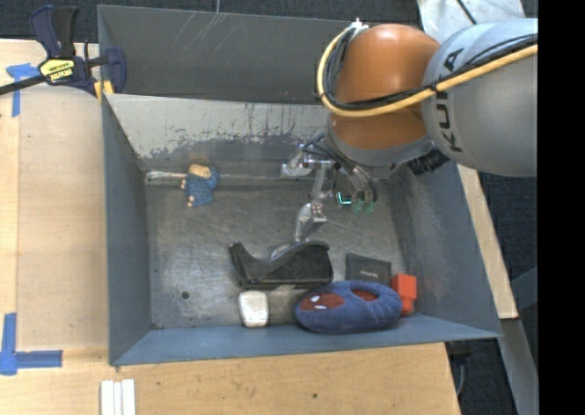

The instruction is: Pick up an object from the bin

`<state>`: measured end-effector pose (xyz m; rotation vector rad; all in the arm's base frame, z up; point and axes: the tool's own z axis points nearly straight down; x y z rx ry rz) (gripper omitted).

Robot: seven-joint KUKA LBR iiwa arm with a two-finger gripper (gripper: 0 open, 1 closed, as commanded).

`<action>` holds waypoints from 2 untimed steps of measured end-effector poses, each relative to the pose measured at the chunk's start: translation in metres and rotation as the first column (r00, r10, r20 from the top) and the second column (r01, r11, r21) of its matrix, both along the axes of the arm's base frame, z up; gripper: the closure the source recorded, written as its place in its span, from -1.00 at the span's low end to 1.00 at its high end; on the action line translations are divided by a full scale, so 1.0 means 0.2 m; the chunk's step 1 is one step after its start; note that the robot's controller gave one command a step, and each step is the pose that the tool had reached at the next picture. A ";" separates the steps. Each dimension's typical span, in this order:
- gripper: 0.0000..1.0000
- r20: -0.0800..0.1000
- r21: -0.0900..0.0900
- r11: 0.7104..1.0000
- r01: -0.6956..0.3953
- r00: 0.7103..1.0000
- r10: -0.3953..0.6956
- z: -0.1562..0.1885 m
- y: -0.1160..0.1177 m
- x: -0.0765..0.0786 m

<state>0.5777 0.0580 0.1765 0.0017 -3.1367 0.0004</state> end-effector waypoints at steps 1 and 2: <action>-1.00 0.004 -0.003 0.993 -0.117 0.993 0.117 -0.12 -0.44 -0.10; -1.00 0.005 0.003 0.867 -0.498 0.867 0.498 -0.33 0.00 -0.32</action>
Offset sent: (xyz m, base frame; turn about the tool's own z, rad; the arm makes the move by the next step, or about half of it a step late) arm -0.0203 -0.0831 -0.0229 -0.1242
